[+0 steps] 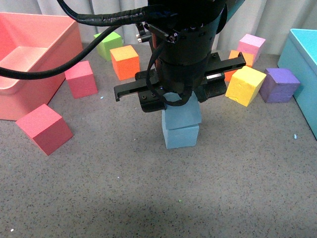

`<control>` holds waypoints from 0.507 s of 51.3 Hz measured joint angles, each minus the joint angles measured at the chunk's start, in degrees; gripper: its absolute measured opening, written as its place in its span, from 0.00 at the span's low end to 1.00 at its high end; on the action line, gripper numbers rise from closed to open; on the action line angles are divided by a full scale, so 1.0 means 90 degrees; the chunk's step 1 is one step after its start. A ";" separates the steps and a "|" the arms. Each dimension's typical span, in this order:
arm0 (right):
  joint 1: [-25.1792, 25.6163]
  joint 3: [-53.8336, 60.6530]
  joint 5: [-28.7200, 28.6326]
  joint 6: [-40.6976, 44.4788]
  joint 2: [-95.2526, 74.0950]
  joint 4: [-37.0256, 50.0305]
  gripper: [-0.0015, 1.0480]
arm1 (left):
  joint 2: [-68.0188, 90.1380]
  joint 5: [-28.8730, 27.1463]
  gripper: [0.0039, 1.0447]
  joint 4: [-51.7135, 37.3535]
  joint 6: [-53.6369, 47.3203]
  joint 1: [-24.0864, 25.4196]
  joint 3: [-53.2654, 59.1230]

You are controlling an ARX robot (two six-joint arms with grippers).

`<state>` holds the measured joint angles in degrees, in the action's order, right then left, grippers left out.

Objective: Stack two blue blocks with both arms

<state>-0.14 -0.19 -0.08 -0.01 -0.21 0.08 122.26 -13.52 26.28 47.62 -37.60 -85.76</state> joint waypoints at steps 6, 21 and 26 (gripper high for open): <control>0.0000 0.0000 0.0000 0.0000 0.0000 0.0000 0.91 | 0.0034 0.0007 0.45 0.0005 -0.0012 0.0002 -0.0012; 0.0000 0.0000 0.0000 0.0000 0.0000 0.0000 0.91 | 0.0092 -0.0019 0.45 -0.0007 -0.0136 -0.0007 -0.0092; 0.0000 0.0000 0.0000 0.0000 0.0000 0.0000 0.91 | 0.0092 -0.0022 0.57 0.0000 -0.0160 -0.0015 -0.0092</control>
<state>-0.14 -0.19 -0.08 -0.01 -0.21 0.08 123.09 -13.72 26.28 46.17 -37.74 -86.59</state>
